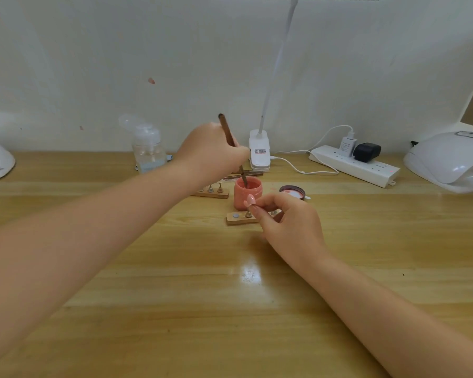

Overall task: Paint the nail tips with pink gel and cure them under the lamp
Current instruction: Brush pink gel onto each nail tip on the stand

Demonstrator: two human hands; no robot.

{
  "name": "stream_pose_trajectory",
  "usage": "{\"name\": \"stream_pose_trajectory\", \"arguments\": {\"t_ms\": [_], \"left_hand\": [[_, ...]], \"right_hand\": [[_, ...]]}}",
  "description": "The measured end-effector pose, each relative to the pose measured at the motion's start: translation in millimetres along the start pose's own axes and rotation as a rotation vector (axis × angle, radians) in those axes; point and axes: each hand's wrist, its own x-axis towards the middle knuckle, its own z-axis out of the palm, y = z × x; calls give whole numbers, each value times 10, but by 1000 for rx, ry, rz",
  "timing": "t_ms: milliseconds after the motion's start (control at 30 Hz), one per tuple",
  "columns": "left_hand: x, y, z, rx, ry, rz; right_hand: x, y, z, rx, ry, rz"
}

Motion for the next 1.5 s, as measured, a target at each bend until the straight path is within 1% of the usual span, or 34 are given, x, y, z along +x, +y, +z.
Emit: {"name": "stream_pose_trajectory", "arguments": {"t_ms": [167, 233, 333, 400, 533, 600, 667, 767, 900, 1033, 1100, 1233, 1300, 1367, 1433, 1500], "left_hand": [[110, -34, 201, 76, -169, -104], [118, -47, 237, 74, -201, -155], [128, -77, 198, -24, -145, -203], [118, -119, 129, -164, -63, -259], [50, -271, -11, -465, 93, -435], [5, -352, -55, -551, 101, -545], [-51, -422, -69, -585, 66, -631], [-112, -505, -76, -630, 72, -678], [-114, -529, -80, -707, 105, -667], [-129, -527, -29, -701, 41, -681], [-153, -582, -12, -720, 80, -681], [-248, -681, -55, -808, 218, -624], [-340, -670, -74, -918, 235, -547], [-470, -649, -76, -975, 209, -397], [-635, -631, -63, -950, 158, -226], [-807, -615, -46, -868, 117, -90]], "right_hand": [[0, 5, 2, 24, 12, -6], [-2, 12, 1, 30, 12, -5], [0, 19, 7, 27, 16, -9], [4, 16, 14, 18, 19, -8], [4, 6, 16, 11, 15, -20], [-3, 0, 10, 6, 15, -27], [-5, -3, 1, 3, 11, -28], [-6, -10, -9, -2, 1, -29], [-2, -10, -8, -12, 0, -33], [0, -2, -10, -10, 7, -38], [-2, 2, -10, -7, 6, -43], [3, 16, 1, -13, 9, -43], [5, 19, 1, -11, 8, -36], [2, 16, -1, -10, 8, -36], [0, 14, -4, -5, 13, -38], [-3, 13, -7, -11, 11, -29]]}}
